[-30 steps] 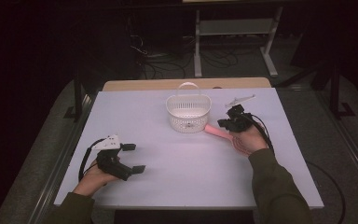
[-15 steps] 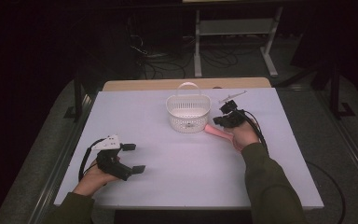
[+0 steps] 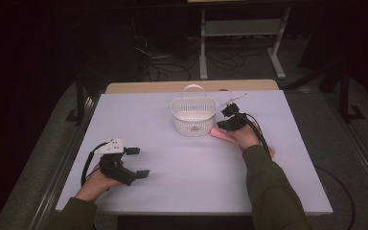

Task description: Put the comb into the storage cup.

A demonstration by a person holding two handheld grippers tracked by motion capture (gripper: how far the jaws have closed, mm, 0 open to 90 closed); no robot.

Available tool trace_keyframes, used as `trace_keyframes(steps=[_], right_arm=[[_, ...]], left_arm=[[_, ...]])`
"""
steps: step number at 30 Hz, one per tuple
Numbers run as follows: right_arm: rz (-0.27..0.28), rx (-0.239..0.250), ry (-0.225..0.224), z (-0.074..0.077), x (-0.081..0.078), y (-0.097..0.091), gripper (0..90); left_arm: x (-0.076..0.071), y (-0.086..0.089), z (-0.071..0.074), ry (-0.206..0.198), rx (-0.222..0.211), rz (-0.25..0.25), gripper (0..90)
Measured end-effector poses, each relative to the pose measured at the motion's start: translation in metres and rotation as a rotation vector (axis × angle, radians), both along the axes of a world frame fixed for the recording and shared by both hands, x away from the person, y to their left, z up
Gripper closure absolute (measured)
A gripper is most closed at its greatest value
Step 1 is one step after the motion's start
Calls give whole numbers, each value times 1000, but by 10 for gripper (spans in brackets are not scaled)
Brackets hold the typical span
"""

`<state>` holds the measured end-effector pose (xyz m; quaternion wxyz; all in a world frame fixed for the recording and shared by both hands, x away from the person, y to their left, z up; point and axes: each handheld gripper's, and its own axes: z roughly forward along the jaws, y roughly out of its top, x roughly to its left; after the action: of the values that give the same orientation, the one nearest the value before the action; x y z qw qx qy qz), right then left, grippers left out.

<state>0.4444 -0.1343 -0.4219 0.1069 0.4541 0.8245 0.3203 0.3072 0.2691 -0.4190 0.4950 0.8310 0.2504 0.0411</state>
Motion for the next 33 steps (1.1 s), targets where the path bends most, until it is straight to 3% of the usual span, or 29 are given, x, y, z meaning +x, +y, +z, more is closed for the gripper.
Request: trace_keyframes(steps=[16, 33], right_arm=[[-6, -8, 26, -6, 3, 2, 891], [27, -11, 49, -4, -3, 6, 891]], left_arm=[[0, 0, 0, 0, 0, 0, 0], [0, 0, 0, 0, 2, -7, 0]])
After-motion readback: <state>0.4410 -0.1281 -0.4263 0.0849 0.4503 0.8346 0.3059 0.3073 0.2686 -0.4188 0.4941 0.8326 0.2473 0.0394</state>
